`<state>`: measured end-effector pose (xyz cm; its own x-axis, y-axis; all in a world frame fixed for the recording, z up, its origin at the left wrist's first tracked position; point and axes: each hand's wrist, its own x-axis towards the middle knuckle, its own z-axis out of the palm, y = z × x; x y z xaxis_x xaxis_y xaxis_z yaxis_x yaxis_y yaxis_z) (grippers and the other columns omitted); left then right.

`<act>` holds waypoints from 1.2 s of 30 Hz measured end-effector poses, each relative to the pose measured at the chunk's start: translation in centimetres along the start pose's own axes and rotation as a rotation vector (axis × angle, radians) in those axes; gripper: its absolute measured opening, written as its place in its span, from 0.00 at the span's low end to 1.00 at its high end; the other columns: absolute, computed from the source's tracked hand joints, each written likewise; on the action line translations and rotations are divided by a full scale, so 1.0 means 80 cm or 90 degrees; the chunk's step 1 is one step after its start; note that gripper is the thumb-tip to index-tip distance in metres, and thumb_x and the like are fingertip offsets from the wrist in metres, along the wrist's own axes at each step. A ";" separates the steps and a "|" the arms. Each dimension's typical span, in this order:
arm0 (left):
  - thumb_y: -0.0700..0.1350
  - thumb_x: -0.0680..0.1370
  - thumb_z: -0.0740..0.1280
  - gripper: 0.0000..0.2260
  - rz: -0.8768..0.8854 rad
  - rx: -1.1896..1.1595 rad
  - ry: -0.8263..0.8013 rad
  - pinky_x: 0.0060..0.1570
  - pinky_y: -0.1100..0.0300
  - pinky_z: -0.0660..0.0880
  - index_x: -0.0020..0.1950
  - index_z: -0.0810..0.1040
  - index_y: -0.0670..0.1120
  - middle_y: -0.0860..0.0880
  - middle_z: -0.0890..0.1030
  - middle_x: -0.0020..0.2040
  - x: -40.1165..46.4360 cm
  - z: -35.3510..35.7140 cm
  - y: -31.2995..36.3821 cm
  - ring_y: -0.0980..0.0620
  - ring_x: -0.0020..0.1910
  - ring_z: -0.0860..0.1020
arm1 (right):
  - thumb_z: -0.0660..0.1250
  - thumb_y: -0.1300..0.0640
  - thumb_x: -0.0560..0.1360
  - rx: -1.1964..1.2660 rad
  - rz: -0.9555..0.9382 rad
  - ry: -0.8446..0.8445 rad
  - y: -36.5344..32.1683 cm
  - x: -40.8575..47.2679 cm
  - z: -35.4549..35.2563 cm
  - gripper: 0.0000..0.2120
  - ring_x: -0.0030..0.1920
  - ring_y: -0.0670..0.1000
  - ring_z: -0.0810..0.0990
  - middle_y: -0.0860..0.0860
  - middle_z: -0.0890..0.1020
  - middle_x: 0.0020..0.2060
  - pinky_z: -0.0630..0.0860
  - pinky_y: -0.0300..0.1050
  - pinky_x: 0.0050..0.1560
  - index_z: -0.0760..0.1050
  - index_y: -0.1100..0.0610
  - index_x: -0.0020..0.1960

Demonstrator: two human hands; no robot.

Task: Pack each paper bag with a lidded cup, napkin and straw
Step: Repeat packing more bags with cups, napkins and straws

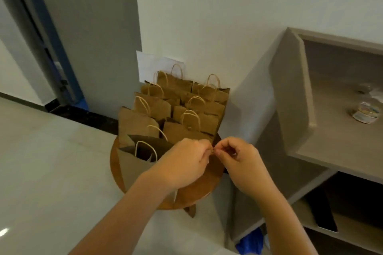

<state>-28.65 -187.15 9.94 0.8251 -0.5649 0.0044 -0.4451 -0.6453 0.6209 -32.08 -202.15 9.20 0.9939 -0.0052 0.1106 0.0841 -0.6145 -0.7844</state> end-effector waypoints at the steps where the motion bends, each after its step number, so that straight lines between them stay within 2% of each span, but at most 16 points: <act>1: 0.47 0.82 0.56 0.09 -0.032 0.014 -0.017 0.52 0.56 0.77 0.56 0.75 0.50 0.51 0.79 0.47 -0.004 -0.003 -0.022 0.55 0.46 0.78 | 0.64 0.58 0.77 0.002 0.004 -0.024 -0.002 0.007 0.021 0.09 0.41 0.41 0.77 0.43 0.78 0.39 0.74 0.31 0.41 0.74 0.45 0.42; 4: 0.47 0.82 0.56 0.08 -0.121 0.058 -0.059 0.54 0.53 0.77 0.58 0.73 0.51 0.51 0.79 0.48 -0.008 -0.003 -0.085 0.53 0.48 0.78 | 0.66 0.58 0.76 0.045 0.032 -0.085 -0.002 0.030 0.075 0.09 0.39 0.37 0.77 0.42 0.78 0.38 0.73 0.28 0.39 0.75 0.45 0.41; 7: 0.47 0.82 0.57 0.09 -0.147 0.080 -0.059 0.55 0.58 0.76 0.61 0.73 0.50 0.51 0.79 0.51 -0.012 0.000 -0.139 0.54 0.51 0.78 | 0.65 0.59 0.76 0.082 0.081 -0.124 0.004 0.058 0.121 0.10 0.35 0.35 0.76 0.43 0.78 0.36 0.72 0.26 0.36 0.75 0.46 0.40; 10: 0.48 0.81 0.59 0.09 -0.124 0.052 -0.016 0.50 0.65 0.74 0.58 0.75 0.50 0.52 0.80 0.50 -0.010 -0.003 -0.181 0.56 0.50 0.78 | 0.63 0.59 0.78 0.055 0.133 -0.181 0.014 0.088 0.158 0.09 0.39 0.43 0.76 0.46 0.78 0.38 0.74 0.34 0.41 0.73 0.48 0.41; 12: 0.50 0.78 0.65 0.10 -0.141 0.033 0.022 0.51 0.67 0.73 0.58 0.75 0.50 0.55 0.77 0.51 -0.002 -0.009 -0.210 0.57 0.52 0.76 | 0.61 0.59 0.79 0.021 0.152 -0.237 0.019 0.110 0.175 0.09 0.41 0.46 0.76 0.47 0.77 0.39 0.75 0.40 0.43 0.73 0.49 0.41; 15: 0.58 0.67 0.75 0.31 -0.178 0.112 0.075 0.62 0.58 0.70 0.64 0.67 0.49 0.53 0.71 0.61 0.014 -0.023 -0.255 0.54 0.61 0.70 | 0.61 0.60 0.78 -0.042 0.152 -0.342 0.024 0.134 0.190 0.09 0.44 0.53 0.79 0.50 0.79 0.39 0.76 0.47 0.44 0.74 0.51 0.41; 16: 0.60 0.65 0.75 0.37 -0.190 0.150 0.060 0.67 0.54 0.66 0.67 0.63 0.49 0.50 0.68 0.66 0.020 -0.026 -0.268 0.51 0.66 0.66 | 0.61 0.61 0.78 -0.062 0.151 -0.371 0.026 0.139 0.195 0.10 0.44 0.53 0.79 0.51 0.79 0.39 0.75 0.47 0.44 0.74 0.51 0.40; 18: 0.61 0.64 0.75 0.50 -0.223 0.215 -0.028 0.74 0.47 0.53 0.76 0.49 0.48 0.48 0.54 0.76 0.034 -0.029 -0.289 0.45 0.76 0.52 | 0.60 0.62 0.77 -0.092 0.159 -0.407 0.029 0.147 0.205 0.12 0.42 0.51 0.77 0.49 0.78 0.39 0.72 0.43 0.41 0.73 0.50 0.39; 20: 0.61 0.65 0.75 0.58 -0.222 0.256 -0.112 0.74 0.44 0.43 0.76 0.35 0.47 0.49 0.43 0.78 0.047 -0.025 -0.304 0.45 0.77 0.40 | 0.59 0.62 0.77 -0.101 0.171 -0.412 0.031 0.152 0.215 0.12 0.39 0.46 0.74 0.47 0.76 0.37 0.70 0.39 0.39 0.72 0.49 0.38; 22: 0.59 0.66 0.75 0.59 -0.200 0.248 -0.147 0.72 0.46 0.39 0.75 0.30 0.47 0.48 0.42 0.78 0.062 -0.020 -0.317 0.46 0.76 0.39 | 0.59 0.60 0.78 -0.090 0.192 -0.382 0.032 0.154 0.222 0.11 0.40 0.45 0.74 0.46 0.76 0.38 0.71 0.39 0.39 0.72 0.49 0.40; 24: 0.57 0.67 0.75 0.58 -0.162 0.187 -0.151 0.72 0.49 0.40 0.75 0.30 0.48 0.48 0.48 0.78 0.080 -0.015 -0.327 0.47 0.77 0.45 | 0.59 0.60 0.79 -0.074 0.221 -0.321 0.031 0.157 0.227 0.09 0.44 0.49 0.77 0.49 0.78 0.42 0.74 0.42 0.43 0.73 0.49 0.43; 26: 0.56 0.68 0.75 0.56 -0.113 0.126 -0.153 0.73 0.50 0.46 0.75 0.32 0.50 0.48 0.62 0.75 0.098 -0.007 -0.331 0.47 0.75 0.58 | 0.59 0.59 0.79 -0.072 0.252 -0.261 0.030 0.159 0.232 0.08 0.46 0.50 0.78 0.50 0.79 0.44 0.75 0.41 0.46 0.73 0.49 0.45; 29: 0.54 0.71 0.73 0.48 -0.068 0.098 -0.173 0.68 0.50 0.60 0.78 0.40 0.51 0.53 0.77 0.61 0.117 0.005 -0.333 0.50 0.62 0.73 | 0.60 0.57 0.79 -0.105 0.289 -0.172 0.034 0.163 0.243 0.06 0.43 0.47 0.78 0.48 0.79 0.43 0.74 0.34 0.43 0.74 0.51 0.47; 31: 0.52 0.74 0.69 0.31 -0.029 0.113 -0.163 0.61 0.51 0.64 0.74 0.60 0.53 0.54 0.79 0.54 0.127 0.008 -0.337 0.51 0.58 0.75 | 0.60 0.57 0.79 -0.118 0.312 -0.092 0.037 0.166 0.248 0.06 0.40 0.43 0.76 0.47 0.78 0.41 0.70 0.29 0.37 0.75 0.52 0.47; 33: 0.51 0.77 0.65 0.12 0.002 0.132 -0.149 0.58 0.52 0.65 0.61 0.76 0.53 0.53 0.78 0.53 0.133 0.007 -0.339 0.51 0.56 0.75 | 0.60 0.57 0.79 -0.139 0.312 -0.029 0.039 0.170 0.251 0.06 0.39 0.43 0.76 0.47 0.78 0.41 0.69 0.29 0.37 0.75 0.53 0.46; 36: 0.51 0.79 0.62 0.08 -0.017 0.122 -0.149 0.59 0.53 0.62 0.53 0.80 0.52 0.53 0.79 0.51 0.135 0.007 -0.341 0.52 0.54 0.76 | 0.59 0.57 0.80 -0.194 0.293 -0.014 0.038 0.176 0.255 0.08 0.42 0.46 0.77 0.50 0.79 0.43 0.71 0.32 0.42 0.76 0.56 0.49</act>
<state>-7.76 -175.95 -7.43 0.7442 -0.6359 -0.2044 -0.5008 -0.7338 0.4590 -16.39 -187.97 -4.09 0.9248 -0.3128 -0.2166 -0.3805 -0.7533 -0.5365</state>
